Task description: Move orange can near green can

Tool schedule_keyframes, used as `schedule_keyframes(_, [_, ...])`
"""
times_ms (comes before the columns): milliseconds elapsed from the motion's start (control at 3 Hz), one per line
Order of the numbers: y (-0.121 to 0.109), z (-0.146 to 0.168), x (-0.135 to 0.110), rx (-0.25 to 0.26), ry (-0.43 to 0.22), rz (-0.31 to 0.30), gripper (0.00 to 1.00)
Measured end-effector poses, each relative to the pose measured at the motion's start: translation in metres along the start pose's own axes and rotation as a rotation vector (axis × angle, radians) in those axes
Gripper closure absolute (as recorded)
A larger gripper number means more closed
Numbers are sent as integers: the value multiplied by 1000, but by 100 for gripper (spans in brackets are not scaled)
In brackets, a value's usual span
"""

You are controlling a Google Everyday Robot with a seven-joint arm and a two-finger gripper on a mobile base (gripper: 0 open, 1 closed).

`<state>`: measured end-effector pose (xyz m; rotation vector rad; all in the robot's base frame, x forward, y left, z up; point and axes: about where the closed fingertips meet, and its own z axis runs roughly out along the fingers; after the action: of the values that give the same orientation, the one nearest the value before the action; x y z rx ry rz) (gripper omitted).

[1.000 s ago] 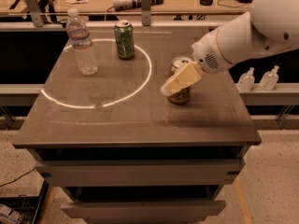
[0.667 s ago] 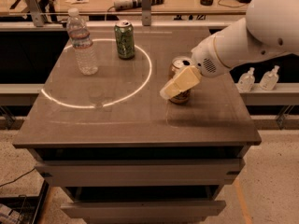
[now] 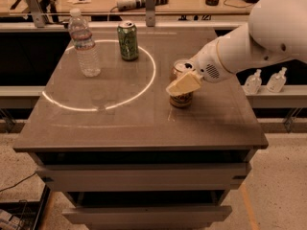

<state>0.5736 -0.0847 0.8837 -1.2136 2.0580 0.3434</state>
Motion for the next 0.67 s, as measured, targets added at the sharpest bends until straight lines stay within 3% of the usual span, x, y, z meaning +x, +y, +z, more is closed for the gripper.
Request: schedule_keyframes(667, [-6, -7, -20, 10, -25, -35, 84])
